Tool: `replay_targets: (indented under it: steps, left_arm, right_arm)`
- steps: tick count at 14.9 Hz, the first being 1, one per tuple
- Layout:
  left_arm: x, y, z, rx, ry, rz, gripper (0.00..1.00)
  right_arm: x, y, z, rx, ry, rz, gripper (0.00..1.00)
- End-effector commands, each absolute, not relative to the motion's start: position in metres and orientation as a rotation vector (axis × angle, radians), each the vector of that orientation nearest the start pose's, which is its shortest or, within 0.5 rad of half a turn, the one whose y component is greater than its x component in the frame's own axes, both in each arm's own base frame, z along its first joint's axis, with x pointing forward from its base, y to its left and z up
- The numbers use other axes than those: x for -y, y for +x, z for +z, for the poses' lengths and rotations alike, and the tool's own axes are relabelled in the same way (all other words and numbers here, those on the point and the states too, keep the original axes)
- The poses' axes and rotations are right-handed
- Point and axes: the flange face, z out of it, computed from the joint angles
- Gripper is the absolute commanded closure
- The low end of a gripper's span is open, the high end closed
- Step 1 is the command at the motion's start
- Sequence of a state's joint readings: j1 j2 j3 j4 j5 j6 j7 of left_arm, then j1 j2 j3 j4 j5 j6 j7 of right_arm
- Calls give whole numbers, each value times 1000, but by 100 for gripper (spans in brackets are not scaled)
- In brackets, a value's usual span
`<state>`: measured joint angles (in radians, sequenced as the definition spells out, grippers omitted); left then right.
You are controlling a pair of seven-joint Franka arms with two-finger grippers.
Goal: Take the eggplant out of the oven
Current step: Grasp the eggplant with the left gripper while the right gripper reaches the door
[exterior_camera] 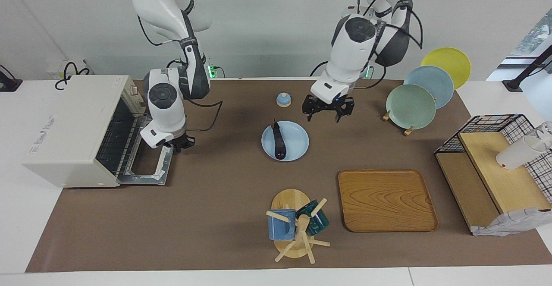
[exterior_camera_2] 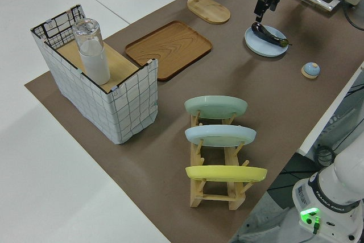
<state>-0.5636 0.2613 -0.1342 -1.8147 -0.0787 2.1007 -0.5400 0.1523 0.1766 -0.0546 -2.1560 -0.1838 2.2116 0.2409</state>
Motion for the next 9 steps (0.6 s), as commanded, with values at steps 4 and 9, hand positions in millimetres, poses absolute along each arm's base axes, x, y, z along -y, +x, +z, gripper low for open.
replay_targets:
  steps: [4,9]
  left_arm:
    - [449,458,330,-162,-3205,-1,0]
    - [446,449,299,-162,-3212,-14,0]
  right_arm:
    - [-31,532,305,48,-3304,112,100]
    - [-26,532,299,304,-3366,136,100]
